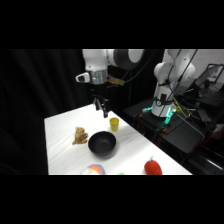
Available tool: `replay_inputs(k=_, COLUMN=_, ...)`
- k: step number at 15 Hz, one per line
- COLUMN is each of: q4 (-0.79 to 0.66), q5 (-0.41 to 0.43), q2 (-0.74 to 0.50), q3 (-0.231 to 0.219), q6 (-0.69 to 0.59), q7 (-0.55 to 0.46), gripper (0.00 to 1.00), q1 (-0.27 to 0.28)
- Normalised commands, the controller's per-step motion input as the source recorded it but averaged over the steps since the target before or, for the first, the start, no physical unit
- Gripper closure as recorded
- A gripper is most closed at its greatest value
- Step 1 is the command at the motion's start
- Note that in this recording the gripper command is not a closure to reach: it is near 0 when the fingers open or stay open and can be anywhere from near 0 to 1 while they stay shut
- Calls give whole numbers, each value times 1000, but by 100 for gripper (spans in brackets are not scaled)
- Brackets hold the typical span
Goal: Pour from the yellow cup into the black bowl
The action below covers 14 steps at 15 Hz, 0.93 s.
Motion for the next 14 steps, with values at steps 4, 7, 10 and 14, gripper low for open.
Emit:
replay_inputs(k=4, q4=-50, q5=-2, q2=-61, q3=9, q6=-5, q7=-13, gripper=0, q1=-36)
replay_inputs(k=7, q4=-308, q5=30, q2=-262, q3=-46, q6=128, q7=-107, gripper=0, q1=-94)
replay_inputs(k=10, q4=-403, q5=58, q2=-309, q3=-76, q6=180, q7=-149, gripper=0, q1=-110)
replay_inputs(k=14, q4=-374, q5=124, q2=-220, q3=-46, q6=263, q7=-119, gripper=0, q1=-66)
